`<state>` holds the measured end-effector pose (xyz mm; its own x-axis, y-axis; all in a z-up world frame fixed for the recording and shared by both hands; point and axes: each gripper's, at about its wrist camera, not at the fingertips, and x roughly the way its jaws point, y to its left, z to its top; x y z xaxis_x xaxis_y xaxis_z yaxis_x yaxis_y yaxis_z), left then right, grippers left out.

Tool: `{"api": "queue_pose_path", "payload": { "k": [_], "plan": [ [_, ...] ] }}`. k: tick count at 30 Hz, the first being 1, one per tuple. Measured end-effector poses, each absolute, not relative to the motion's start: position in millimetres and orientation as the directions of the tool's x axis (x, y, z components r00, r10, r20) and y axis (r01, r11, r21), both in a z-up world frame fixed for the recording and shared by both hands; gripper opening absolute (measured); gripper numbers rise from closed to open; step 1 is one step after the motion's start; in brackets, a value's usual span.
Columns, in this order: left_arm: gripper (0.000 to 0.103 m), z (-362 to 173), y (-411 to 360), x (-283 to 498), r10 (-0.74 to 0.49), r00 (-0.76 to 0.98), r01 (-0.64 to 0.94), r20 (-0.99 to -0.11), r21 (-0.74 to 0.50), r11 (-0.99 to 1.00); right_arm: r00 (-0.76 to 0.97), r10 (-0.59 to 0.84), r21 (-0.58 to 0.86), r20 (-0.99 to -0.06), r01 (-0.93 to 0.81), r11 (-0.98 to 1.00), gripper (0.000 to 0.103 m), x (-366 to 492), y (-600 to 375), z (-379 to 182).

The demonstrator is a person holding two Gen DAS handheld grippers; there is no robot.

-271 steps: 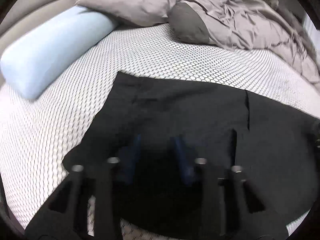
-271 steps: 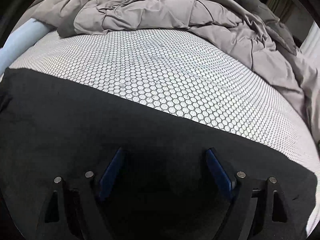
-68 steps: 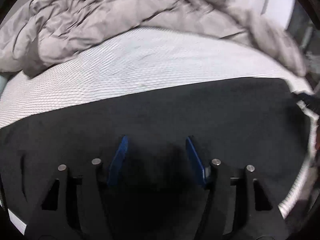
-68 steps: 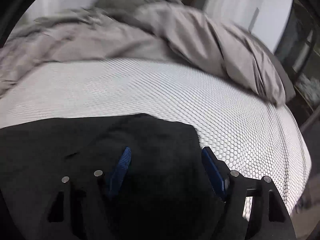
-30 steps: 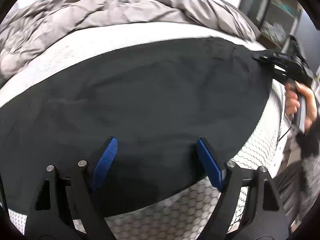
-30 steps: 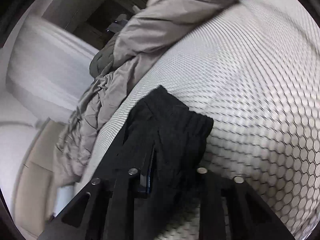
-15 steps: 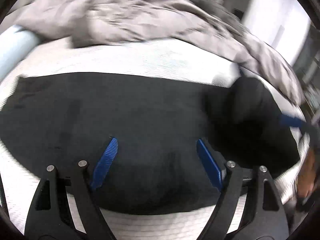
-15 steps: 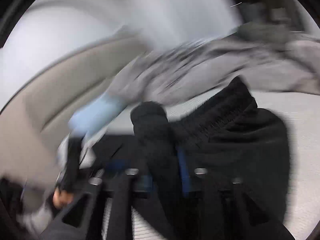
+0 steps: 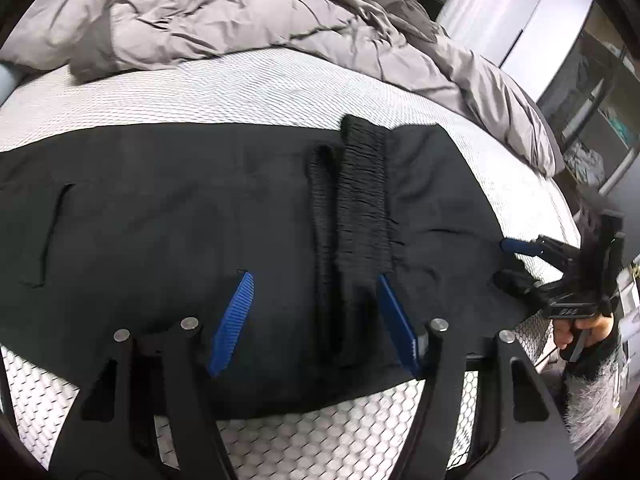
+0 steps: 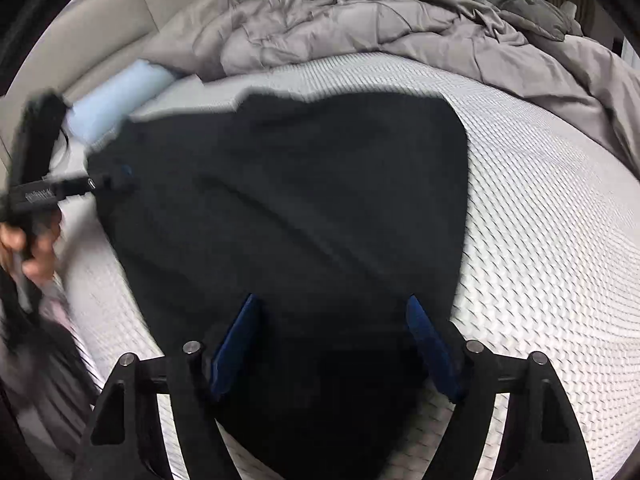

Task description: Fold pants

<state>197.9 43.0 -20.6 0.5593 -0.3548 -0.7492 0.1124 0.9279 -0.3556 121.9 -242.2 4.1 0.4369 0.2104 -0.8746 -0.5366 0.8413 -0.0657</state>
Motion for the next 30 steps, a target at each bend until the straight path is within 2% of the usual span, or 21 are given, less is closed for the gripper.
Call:
{"api": "queue_pose_path", "payload": {
  "k": [2,7,13,14,16,17,23,30],
  "plan": [
    [0.058,-25.7,41.9,203.5,-0.407,0.535,0.114,-0.740,-0.415,0.903,0.440,0.277,0.008,-0.854,-0.522,0.853,0.078,120.4,-257.5,16.0],
    [0.054,-54.5,45.1,222.4,-0.534,0.444,0.072,-0.719,-0.566,0.821,0.455,0.281,0.039,-0.845,-0.471,0.881,0.078,125.5,-281.2,25.1],
    [0.052,-77.1,49.3,253.0,-0.628,0.402,0.015,-0.666,-0.681,0.732,0.452,0.308,0.064,-0.837,-0.477,0.877,0.078,110.7,-279.9,36.9],
    [0.040,-78.9,49.7,255.7,-0.619,0.407,-0.007,-0.671,-0.680,0.733,0.449,0.315,0.070,-0.836,-0.483,0.873,0.079,110.3,-278.2,37.1],
    [0.024,-79.6,49.2,257.0,-0.581,0.434,-0.038,-0.688,-0.659,0.751,0.446,0.317,0.071,-0.837,-0.486,0.871,0.081,110.9,-274.5,34.5],
    [0.020,-79.0,47.7,256.0,-0.561,0.453,-0.047,-0.692,-0.647,0.761,0.443,0.318,0.074,-0.838,-0.486,0.871,0.081,111.3,-273.3,33.7],
    [0.008,-66.5,44.4,246.4,-0.478,0.565,-0.069,-0.673,-0.615,0.785,0.443,0.328,0.096,-0.834,-0.470,0.877,0.081,116.6,-267.7,30.6],
    [0.005,-31.7,72.6,224.1,-0.434,0.647,-0.046,-0.627,-0.600,0.799,0.438,0.343,0.109,-0.831,-0.476,0.873,0.081,118.3,-255.2,29.6]
  ]
}}
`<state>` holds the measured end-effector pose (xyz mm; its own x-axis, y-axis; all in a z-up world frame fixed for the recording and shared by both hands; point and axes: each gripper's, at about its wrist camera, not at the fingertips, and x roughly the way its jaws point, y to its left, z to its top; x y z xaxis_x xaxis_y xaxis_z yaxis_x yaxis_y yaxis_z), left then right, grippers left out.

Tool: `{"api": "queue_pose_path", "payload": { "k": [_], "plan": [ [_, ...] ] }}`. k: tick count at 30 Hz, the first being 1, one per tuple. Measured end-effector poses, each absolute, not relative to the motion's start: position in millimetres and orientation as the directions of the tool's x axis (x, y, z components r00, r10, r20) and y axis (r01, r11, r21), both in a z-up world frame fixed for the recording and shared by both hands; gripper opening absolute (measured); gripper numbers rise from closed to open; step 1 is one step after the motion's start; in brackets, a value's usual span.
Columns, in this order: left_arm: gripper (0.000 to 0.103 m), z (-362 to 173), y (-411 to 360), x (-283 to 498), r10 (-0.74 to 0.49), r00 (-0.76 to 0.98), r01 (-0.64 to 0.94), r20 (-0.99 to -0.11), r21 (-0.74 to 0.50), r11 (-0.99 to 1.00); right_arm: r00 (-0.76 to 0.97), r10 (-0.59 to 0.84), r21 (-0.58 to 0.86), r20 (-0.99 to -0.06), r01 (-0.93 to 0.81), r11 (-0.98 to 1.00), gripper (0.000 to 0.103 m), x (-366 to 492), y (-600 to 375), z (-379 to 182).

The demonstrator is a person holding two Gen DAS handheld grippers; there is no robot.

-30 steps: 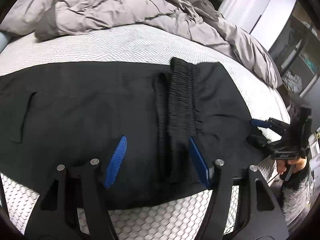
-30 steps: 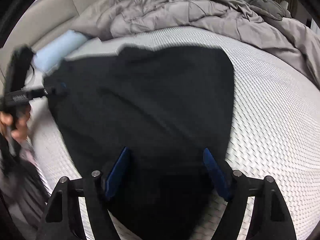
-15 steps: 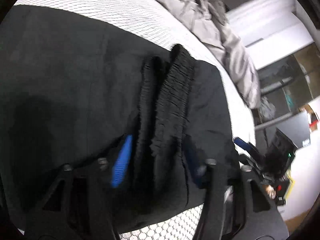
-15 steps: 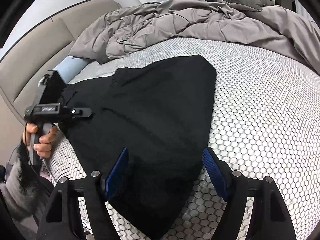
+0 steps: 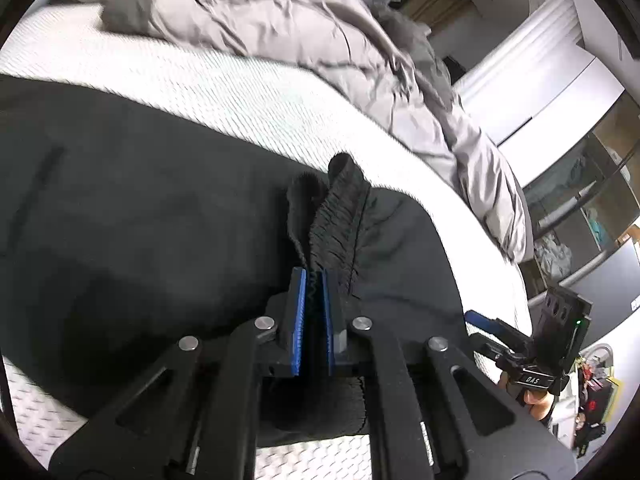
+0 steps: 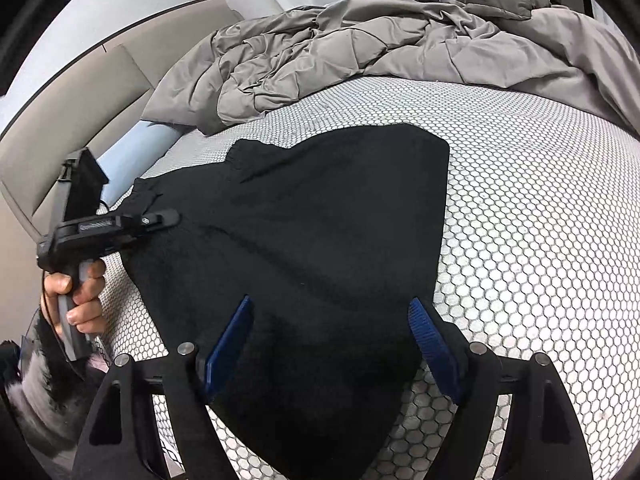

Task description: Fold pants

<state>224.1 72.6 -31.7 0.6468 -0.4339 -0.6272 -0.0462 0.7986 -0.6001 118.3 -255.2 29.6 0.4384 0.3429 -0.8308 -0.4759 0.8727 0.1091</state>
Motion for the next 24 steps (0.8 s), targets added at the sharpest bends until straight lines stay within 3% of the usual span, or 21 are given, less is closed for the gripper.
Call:
{"api": "queue_pose_path", "payload": {
  "k": [2,5,8,12,13,16,18,21,22,24],
  "plan": [
    [0.000,-26.7,89.3,219.2,-0.376,0.671,-0.084,-0.639,-0.570,0.817,0.437,0.335,0.101,-0.835,-0.476,0.874,0.081,118.9,-251.8,28.0],
    [0.000,-33.4,102.7,215.6,-0.195,0.655,-0.183,-0.730,-0.404,0.896,0.427,0.317,0.087,-0.847,-0.477,0.875,0.081,120.4,-247.2,22.7],
    [0.000,-52.4,104.3,217.1,-0.228,0.595,-0.201,-0.771,-0.417,0.886,0.414,0.301,0.077,-0.859,-0.477,0.876,0.081,122.3,-245.6,18.4],
    [0.000,-37.8,104.6,202.7,-0.224,0.627,-0.148,-0.746,-0.396,0.906,0.414,0.323,0.110,-0.851,-0.461,0.881,0.081,122.6,-258.5,25.2],
    [0.005,-31.0,102.9,198.3,-0.222,0.641,-0.134,-0.735,-0.391,0.910,0.407,0.339,0.135,-0.848,-0.452,0.882,0.081,122.2,-265.6,27.0],
    [0.039,-11.3,87.5,194.3,-0.243,0.662,-0.075,-0.709,-0.385,0.920,0.354,0.380,0.203,-0.855,-0.445,0.872,0.081,115.6,-282.2,23.7],
    [0.041,-3.9,73.1,195.2,-0.239,0.668,-0.061,-0.705,-0.372,0.926,0.313,0.417,0.252,-0.854,-0.453,0.855,0.080,107.3,-291.1,18.2],
    [0.042,-0.8,55.2,201.5,-0.266,0.660,-0.036,-0.702,-0.383,0.923,0.282,0.469,0.315,-0.837,-0.452,0.835,0.055,98.6,-299.1,12.0],
    [0.042,-1.5,47.9,204.7,-0.267,0.654,-0.030,-0.708,-0.377,0.926,0.270,0.478,0.327,-0.836,-0.453,0.829,0.033,96.7,-298.7,9.9],
    [0.042,-4.1,34.6,212.3,-0.262,0.644,-0.031,-0.719,-0.367,0.930,0.257,0.497,0.339,-0.829,-0.475,0.812,0.020,89.9,-297.7,11.7]
  ]
}}
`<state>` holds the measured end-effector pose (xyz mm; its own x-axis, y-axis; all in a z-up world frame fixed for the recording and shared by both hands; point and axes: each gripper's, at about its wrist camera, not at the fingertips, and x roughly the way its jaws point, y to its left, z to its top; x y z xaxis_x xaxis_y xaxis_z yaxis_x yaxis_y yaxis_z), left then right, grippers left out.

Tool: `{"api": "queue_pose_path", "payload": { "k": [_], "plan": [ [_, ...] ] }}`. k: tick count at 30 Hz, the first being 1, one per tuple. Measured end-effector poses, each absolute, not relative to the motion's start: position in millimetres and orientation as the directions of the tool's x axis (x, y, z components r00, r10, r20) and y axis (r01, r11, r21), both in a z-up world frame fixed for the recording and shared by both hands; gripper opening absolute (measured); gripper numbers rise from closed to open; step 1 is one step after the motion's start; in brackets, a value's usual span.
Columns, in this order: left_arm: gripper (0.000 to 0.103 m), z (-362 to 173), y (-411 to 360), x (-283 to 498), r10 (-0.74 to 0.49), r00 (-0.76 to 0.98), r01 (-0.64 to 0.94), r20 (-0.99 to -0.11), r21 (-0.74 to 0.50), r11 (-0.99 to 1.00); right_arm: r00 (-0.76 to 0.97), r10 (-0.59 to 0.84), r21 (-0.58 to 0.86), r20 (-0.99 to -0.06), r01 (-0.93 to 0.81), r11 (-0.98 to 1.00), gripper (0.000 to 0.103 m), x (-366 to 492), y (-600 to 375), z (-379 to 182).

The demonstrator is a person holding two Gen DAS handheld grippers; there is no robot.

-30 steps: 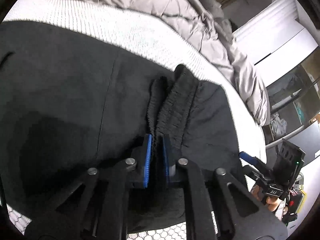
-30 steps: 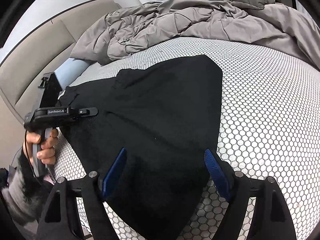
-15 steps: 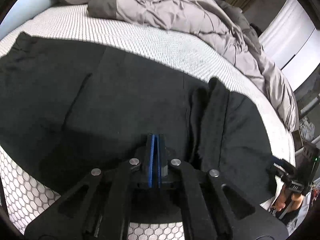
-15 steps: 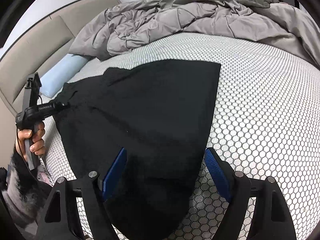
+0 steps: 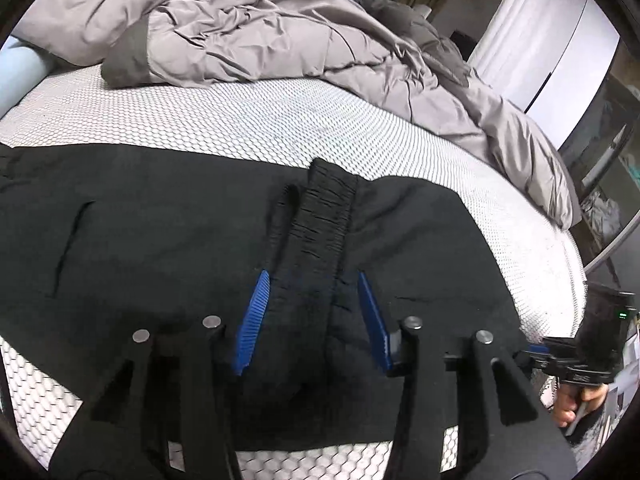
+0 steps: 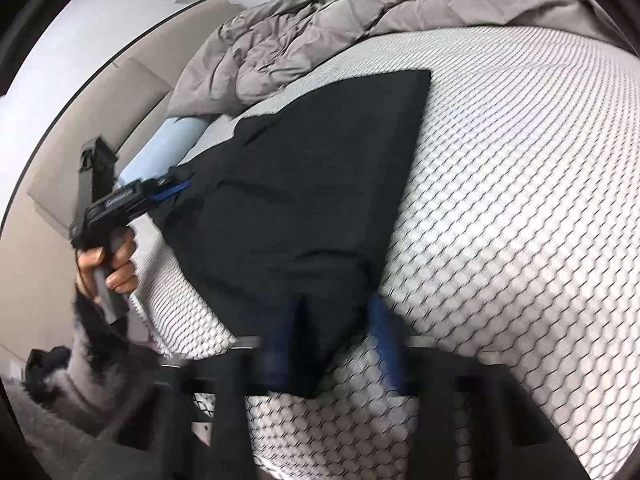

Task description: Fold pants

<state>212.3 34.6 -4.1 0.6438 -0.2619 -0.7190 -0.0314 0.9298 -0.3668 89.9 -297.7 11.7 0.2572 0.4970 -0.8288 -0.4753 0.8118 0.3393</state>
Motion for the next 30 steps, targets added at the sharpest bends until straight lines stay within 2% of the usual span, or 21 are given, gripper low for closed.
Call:
{"api": "queue_pose_path", "payload": {
  "k": [3,7,9,10,11,13,16,19,22,23,25,26,30],
  "plan": [
    [0.042,-12.5,25.7,217.5,-0.269,0.627,-0.025,-0.731,-0.364,0.931,0.266,0.518,0.330,-0.813,-0.523,0.786,0.019,77.9,-302.2,25.8],
    [0.042,-19.0,21.7,229.3,-0.251,0.618,-0.035,-0.745,-0.345,0.938,0.195,0.441,0.278,-0.876,-0.544,0.792,0.019,73.3,-298.4,5.7],
    [0.042,-17.6,29.8,234.1,-0.248,0.629,-0.058,-0.737,-0.362,0.930,0.220,0.472,0.295,-0.854,-0.543,0.786,0.025,71.8,-303.2,18.5],
    [0.043,-15.8,34.7,238.1,-0.252,0.637,-0.067,-0.729,-0.378,0.924,0.256,0.483,0.288,-0.837,-0.544,0.788,0.041,71.2,-306.3,27.6],
    [0.044,-14.0,38.8,245.2,-0.253,0.644,-0.079,-0.722,-0.392,0.916,0.314,0.497,0.284,-0.809,-0.531,0.798,0.064,72.3,-310.3,38.0],
    [0.049,-11.9,43.1,263.5,-0.258,0.647,-0.095,-0.718,-0.411,0.907,0.363,0.512,0.303,-0.779,-0.497,0.813,0.076,80.1,-315.0,45.6],
    [0.051,-18.0,34.8,303.9,-0.269,0.606,-0.092,-0.749,-0.401,0.911,0.388,0.468,0.293,-0.794,-0.430,0.854,0.076,97.0,-315.6,42.0],
    [0.051,-36.2,23.8,333.3,-0.286,0.493,-0.096,-0.822,-0.378,0.921,0.374,0.432,0.288,-0.821,-0.382,0.878,0.076,114.0,-311.8,32.2],
    [0.051,-46.4,29.1,345.9,-0.312,0.472,-0.124,-0.825,-0.412,0.903,0.368,0.417,0.284,-0.831,-0.363,0.888,0.076,126.4,-309.3,27.4],
    [0.038,-47.8,31.8,347.7,-0.319,0.479,-0.132,-0.818,-0.427,0.895,0.367,0.412,0.281,-0.834,-0.359,0.890,0.076,129.4,-309.2,26.0],
    [0.029,-47.4,38.4,349.6,-0.343,0.500,-0.133,-0.795,-0.462,0.877,0.364,0.399,0.273,-0.842,-0.351,0.896,0.076,134.7,-310.5,24.1],
    [0.019,-46.0,40.7,348.6,-0.345,0.517,-0.132,-0.784,-0.471,0.872,0.362,0.397,0.272,-0.844,-0.350,0.896,0.076,135.9,-313.0,22.8],
    [0.020,-42.0,47.0,346.9,-0.291,0.555,-0.138,-0.779,-0.432,0.891,0.364,0.391,0.264,-0.845,-0.351,0.898,0.076,139.7,-310.1,22.2]
  ]
}}
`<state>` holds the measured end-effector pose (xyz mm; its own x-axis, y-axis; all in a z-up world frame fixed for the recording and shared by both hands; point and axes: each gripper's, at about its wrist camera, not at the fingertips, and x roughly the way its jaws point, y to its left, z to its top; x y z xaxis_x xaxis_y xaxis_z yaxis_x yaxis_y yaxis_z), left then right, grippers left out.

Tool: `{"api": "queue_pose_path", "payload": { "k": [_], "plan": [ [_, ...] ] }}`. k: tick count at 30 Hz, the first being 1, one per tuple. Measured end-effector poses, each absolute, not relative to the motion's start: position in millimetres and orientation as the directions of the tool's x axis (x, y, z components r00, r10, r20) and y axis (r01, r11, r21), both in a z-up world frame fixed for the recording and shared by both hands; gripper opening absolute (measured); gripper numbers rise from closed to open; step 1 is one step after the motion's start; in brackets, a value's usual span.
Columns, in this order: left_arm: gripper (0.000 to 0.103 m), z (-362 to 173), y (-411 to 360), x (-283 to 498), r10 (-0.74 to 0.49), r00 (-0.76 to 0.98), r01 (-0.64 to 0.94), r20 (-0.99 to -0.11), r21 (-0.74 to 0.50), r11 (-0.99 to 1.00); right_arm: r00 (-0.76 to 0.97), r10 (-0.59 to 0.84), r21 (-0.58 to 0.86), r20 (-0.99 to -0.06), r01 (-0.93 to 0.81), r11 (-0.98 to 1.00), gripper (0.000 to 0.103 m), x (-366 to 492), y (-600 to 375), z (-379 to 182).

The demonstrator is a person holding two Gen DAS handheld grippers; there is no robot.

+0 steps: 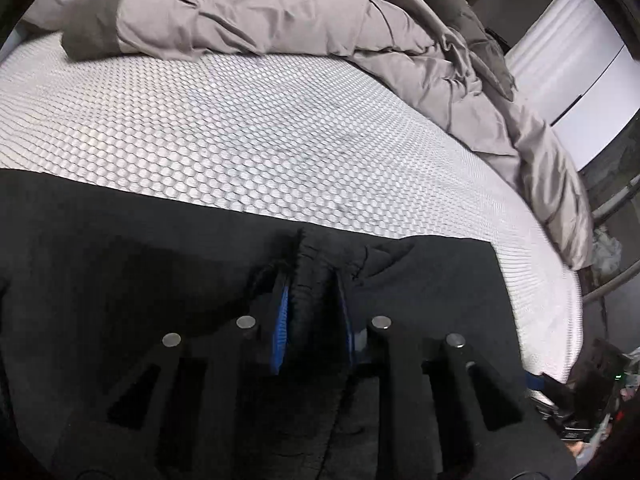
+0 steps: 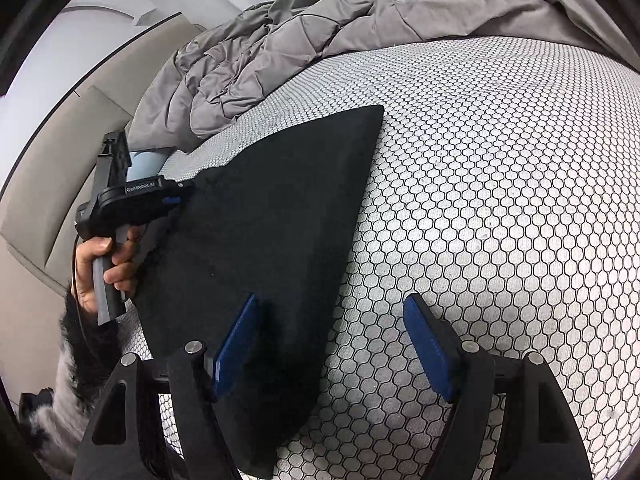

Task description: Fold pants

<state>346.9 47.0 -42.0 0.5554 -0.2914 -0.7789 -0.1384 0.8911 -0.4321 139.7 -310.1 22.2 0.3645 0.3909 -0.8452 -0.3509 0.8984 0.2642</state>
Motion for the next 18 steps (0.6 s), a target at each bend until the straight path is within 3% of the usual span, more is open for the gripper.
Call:
{"api": "queue_pose_path", "payload": {
  "k": [1,4,9,12,14,18],
  "plan": [
    [0.023,-44.4,47.5,347.9,-0.281,0.555,-0.144,-0.783,-0.423,0.895,0.364,0.388,0.260,-0.847,-0.353,0.899,0.076,139.9,-309.4,20.9],
    [0.048,-44.5,54.1,344.2,-0.224,0.560,-0.207,-0.798,-0.396,0.895,0.368,0.372,0.245,-0.852,-0.346,0.906,0.076,138.0,-310.1,20.2],
    [0.050,-16.6,62.1,311.4,-0.205,0.606,-0.219,-0.768,-0.409,0.886,0.342,0.422,0.289,-0.840,-0.376,0.880,0.076,124.0,-318.7,22.8],
    [0.063,6.0,47.5,277.3,-0.202,0.652,-0.143,-0.731,-0.380,0.914,0.321,0.460,0.321,-0.828,-0.401,0.858,0.076,120.6,-318.0,21.2],
    [0.078,11.0,24.7,256.1,-0.217,0.669,-0.089,-0.710,-0.367,0.926,0.310,0.461,0.334,-0.832,-0.383,0.861,0.076,122.7,-315.2,16.9],
    [0.079,-2.2,-30.0,237.0,-0.285,0.630,0.034,-0.722,-0.342,0.939,0.321,0.438,0.311,-0.839,-0.377,0.872,0.076,119.9,-306.5,15.6]
  ]
}}
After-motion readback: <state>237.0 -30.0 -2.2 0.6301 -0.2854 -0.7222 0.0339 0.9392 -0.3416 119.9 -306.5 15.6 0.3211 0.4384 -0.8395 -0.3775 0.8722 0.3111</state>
